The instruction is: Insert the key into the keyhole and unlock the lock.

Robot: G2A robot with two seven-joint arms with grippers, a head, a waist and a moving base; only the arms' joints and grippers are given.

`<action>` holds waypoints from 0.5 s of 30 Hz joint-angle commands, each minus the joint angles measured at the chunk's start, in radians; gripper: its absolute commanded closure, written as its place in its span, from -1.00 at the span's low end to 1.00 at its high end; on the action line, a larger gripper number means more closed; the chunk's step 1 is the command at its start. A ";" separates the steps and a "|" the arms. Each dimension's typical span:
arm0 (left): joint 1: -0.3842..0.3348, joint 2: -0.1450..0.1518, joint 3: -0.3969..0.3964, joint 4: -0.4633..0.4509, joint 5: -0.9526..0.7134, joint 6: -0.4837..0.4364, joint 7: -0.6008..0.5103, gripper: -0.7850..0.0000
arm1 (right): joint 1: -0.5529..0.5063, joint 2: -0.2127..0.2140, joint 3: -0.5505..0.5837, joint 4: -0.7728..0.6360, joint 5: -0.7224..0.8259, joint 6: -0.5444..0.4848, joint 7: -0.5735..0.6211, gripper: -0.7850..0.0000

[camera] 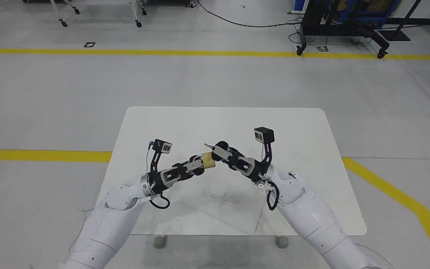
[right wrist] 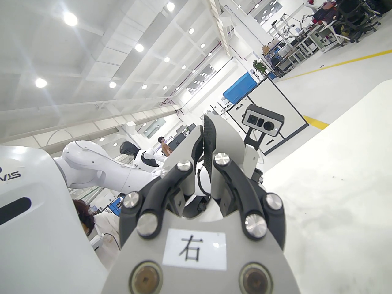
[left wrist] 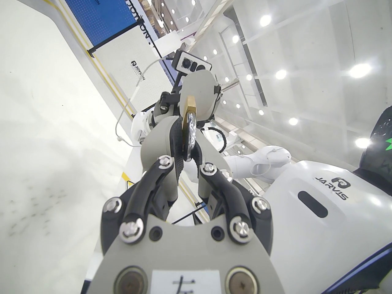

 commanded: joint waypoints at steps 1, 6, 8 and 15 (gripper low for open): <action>-0.001 0.000 0.002 -0.003 0.004 0.003 -0.009 1.00 | 0.003 0.000 0.001 0.004 0.004 0.006 0.003 1.00; -0.007 -0.002 0.011 -0.007 0.008 0.009 -0.034 1.00 | 0.014 -0.002 -0.003 0.018 0.026 0.030 0.018 1.00; -0.009 -0.002 0.013 -0.008 0.008 0.009 -0.040 1.00 | 0.019 -0.003 -0.004 0.024 0.033 0.033 0.026 1.00; -0.018 0.001 0.005 -0.010 0.073 0.009 -0.054 1.00 | 0.021 0.000 0.010 0.027 0.048 0.032 0.041 1.00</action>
